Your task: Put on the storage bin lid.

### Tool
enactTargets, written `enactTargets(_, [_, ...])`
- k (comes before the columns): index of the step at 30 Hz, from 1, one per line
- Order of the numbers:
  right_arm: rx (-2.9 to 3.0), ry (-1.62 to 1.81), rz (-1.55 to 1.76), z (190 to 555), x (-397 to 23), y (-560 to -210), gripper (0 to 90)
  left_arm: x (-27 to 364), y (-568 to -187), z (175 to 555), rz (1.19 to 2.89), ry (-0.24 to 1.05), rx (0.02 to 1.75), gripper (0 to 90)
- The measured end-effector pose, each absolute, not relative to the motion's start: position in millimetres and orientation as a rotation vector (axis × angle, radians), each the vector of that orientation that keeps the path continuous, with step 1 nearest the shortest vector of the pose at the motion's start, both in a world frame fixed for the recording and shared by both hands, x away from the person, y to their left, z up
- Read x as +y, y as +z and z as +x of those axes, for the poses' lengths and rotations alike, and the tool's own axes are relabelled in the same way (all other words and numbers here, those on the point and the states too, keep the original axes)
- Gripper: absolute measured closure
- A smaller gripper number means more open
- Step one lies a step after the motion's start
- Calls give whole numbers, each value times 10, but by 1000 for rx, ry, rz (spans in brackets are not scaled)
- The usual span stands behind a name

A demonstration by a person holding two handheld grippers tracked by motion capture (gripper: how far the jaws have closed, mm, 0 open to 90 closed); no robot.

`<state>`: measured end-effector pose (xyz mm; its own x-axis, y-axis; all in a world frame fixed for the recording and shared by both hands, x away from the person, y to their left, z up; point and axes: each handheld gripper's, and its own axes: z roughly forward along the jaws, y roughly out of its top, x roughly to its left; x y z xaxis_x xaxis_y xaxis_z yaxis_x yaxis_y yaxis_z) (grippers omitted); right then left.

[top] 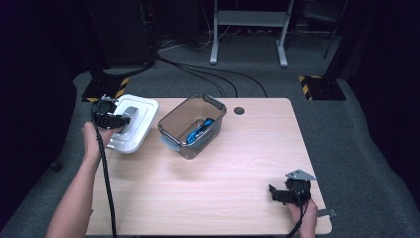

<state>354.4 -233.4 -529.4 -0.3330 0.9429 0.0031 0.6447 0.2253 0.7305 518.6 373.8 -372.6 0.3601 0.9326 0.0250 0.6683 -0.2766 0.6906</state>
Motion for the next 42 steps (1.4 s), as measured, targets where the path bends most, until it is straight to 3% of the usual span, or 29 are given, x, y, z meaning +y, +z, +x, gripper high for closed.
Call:
enactTargets(22, [2063, 898, 1452, 3546, -2336, -5294, 53, 3425, -3176, 5128, 2094, 629, 1258, 672])
enactTargets(42, [2062, 898, 1458, 3544, -2334, -5294, 54, 2824, -2962, 5233, 2168, 578, 1099, 671])
